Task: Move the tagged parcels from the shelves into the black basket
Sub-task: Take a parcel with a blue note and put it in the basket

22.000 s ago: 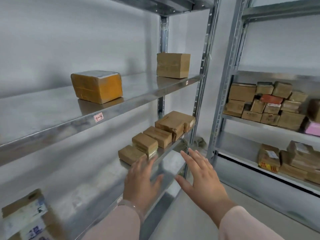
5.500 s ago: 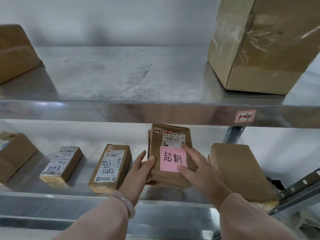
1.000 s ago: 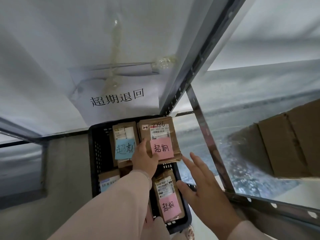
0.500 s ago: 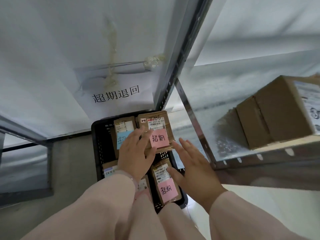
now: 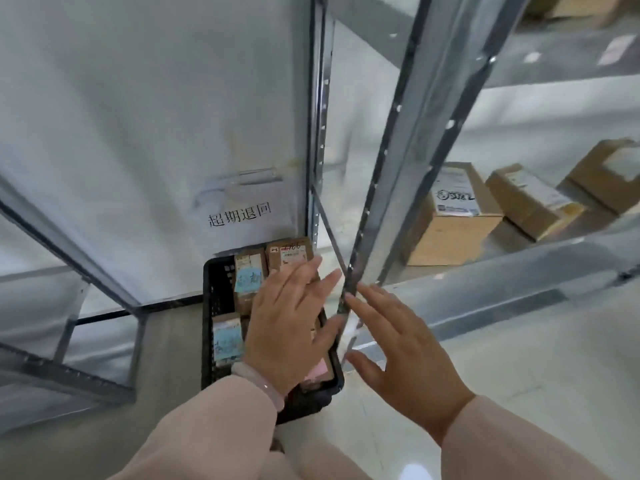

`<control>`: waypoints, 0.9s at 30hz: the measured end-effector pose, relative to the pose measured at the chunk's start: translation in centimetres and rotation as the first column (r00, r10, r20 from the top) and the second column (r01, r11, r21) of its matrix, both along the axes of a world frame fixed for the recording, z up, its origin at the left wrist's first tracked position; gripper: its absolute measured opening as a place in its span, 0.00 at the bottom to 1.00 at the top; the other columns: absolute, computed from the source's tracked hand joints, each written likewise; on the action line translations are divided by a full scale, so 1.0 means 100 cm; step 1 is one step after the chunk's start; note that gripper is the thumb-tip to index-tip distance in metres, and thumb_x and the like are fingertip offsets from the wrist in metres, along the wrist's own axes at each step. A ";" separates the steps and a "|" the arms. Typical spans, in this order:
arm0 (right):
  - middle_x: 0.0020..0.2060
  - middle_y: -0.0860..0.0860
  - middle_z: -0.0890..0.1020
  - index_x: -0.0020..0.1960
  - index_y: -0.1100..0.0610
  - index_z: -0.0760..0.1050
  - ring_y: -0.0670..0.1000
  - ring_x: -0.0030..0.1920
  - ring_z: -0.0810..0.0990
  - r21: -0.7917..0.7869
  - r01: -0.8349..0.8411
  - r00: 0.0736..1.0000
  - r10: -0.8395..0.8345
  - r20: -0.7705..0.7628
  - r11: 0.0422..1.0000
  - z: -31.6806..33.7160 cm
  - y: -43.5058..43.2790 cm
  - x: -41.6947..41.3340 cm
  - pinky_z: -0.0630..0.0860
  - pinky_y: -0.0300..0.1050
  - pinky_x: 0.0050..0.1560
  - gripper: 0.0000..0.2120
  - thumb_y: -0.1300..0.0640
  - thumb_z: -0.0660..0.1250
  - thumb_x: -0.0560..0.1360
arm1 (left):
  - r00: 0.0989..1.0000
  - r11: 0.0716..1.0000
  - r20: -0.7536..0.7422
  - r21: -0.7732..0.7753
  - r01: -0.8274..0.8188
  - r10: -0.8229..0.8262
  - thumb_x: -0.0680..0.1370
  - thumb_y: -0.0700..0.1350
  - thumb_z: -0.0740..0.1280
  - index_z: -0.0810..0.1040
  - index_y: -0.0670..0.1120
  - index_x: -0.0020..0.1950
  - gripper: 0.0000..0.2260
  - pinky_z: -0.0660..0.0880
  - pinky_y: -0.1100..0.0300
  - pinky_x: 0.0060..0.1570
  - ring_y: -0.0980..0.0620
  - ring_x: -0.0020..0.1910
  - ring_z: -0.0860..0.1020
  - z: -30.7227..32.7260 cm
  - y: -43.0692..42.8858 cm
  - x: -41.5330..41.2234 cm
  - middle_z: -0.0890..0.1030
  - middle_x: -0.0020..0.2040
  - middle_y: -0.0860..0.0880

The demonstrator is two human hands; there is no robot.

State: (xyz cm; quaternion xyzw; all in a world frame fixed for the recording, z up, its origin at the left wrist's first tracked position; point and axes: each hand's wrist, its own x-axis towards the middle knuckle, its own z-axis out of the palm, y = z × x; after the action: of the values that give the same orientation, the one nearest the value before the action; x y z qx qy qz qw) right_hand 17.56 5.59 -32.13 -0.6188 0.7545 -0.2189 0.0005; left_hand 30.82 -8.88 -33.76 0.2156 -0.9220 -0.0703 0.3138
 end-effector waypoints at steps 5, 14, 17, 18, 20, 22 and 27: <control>0.76 0.48 0.60 0.76 0.46 0.56 0.48 0.77 0.54 -0.078 0.195 0.977 -0.201 -0.074 0.978 0.036 0.116 -0.054 0.58 0.55 0.74 0.33 0.35 0.56 0.75 | 0.989 0.985 -0.018 -0.101 0.142 -0.145 0.77 0.55 0.65 0.67 0.53 0.73 0.25 0.66 0.43 0.69 0.45 0.71 0.70 0.047 0.092 -0.064 0.72 0.71 0.47; 0.76 0.50 0.60 0.77 0.47 0.55 0.51 0.77 0.54 -0.265 0.595 0.735 -0.647 -0.205 0.759 0.138 0.313 -0.172 0.56 0.57 0.74 0.37 0.32 0.54 0.73 | 0.878 0.879 -0.148 -0.229 0.417 -0.455 0.74 0.57 0.66 0.73 0.52 0.70 0.24 0.68 0.41 0.67 0.44 0.70 0.71 0.154 0.246 -0.241 0.72 0.71 0.47; 0.76 0.50 0.59 0.77 0.47 0.55 0.50 0.77 0.51 -0.306 0.665 0.640 -0.731 -0.236 0.681 0.165 0.362 -0.201 0.54 0.57 0.75 0.36 0.32 0.52 0.73 | 0.828 0.834 -0.169 -0.266 0.484 -0.535 0.75 0.57 0.66 0.72 0.53 0.70 0.24 0.67 0.41 0.67 0.45 0.69 0.71 0.179 0.292 -0.292 0.72 0.71 0.47; 0.77 0.49 0.58 0.77 0.47 0.54 0.49 0.77 0.50 -0.314 0.684 0.611 -0.752 -0.246 0.658 0.172 0.376 -0.210 0.53 0.56 0.75 0.36 0.32 0.52 0.73 | 0.811 0.816 -0.171 -0.280 0.505 -0.560 0.75 0.57 0.66 0.72 0.53 0.70 0.24 0.67 0.42 0.67 0.45 0.69 0.71 0.186 0.305 -0.310 0.72 0.71 0.47; 0.77 0.47 0.55 0.78 0.45 0.51 0.48 0.77 0.46 -0.317 0.719 0.560 -0.786 -0.261 0.618 0.180 0.403 -0.230 0.50 0.54 0.76 0.36 0.31 0.51 0.74 | 0.771 0.779 -0.178 -0.310 0.546 -0.611 0.75 0.57 0.66 0.73 0.52 0.70 0.24 0.68 0.42 0.66 0.45 0.69 0.71 0.196 0.331 -0.347 0.72 0.71 0.47; 0.77 0.46 0.53 0.78 0.44 0.49 0.47 0.77 0.44 -0.318 0.755 0.510 -0.818 -0.266 0.573 0.184 0.426 -0.253 0.49 0.55 0.76 0.36 0.31 0.51 0.74 | 0.736 0.748 -0.182 -0.318 0.583 -0.652 0.75 0.57 0.66 0.73 0.51 0.70 0.24 0.70 0.41 0.64 0.45 0.69 0.71 0.201 0.355 -0.385 0.72 0.70 0.47; 0.77 0.46 0.55 0.77 0.43 0.50 0.48 0.77 0.46 -0.319 0.821 0.389 -0.873 -0.294 0.473 0.195 0.477 -0.324 0.49 0.54 0.76 0.35 0.32 0.52 0.74 | 0.671 0.696 -0.198 -0.290 0.656 -0.715 0.74 0.56 0.67 0.72 0.51 0.71 0.25 0.69 0.38 0.63 0.45 0.70 0.70 0.205 0.408 -0.486 0.72 0.71 0.47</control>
State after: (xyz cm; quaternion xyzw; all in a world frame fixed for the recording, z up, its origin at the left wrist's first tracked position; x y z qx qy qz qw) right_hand -14.84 53.33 -12.63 -0.1765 0.9292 -0.0956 -0.3102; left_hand -17.74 31.97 -13.23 -0.1929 -0.8792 -0.1244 0.4176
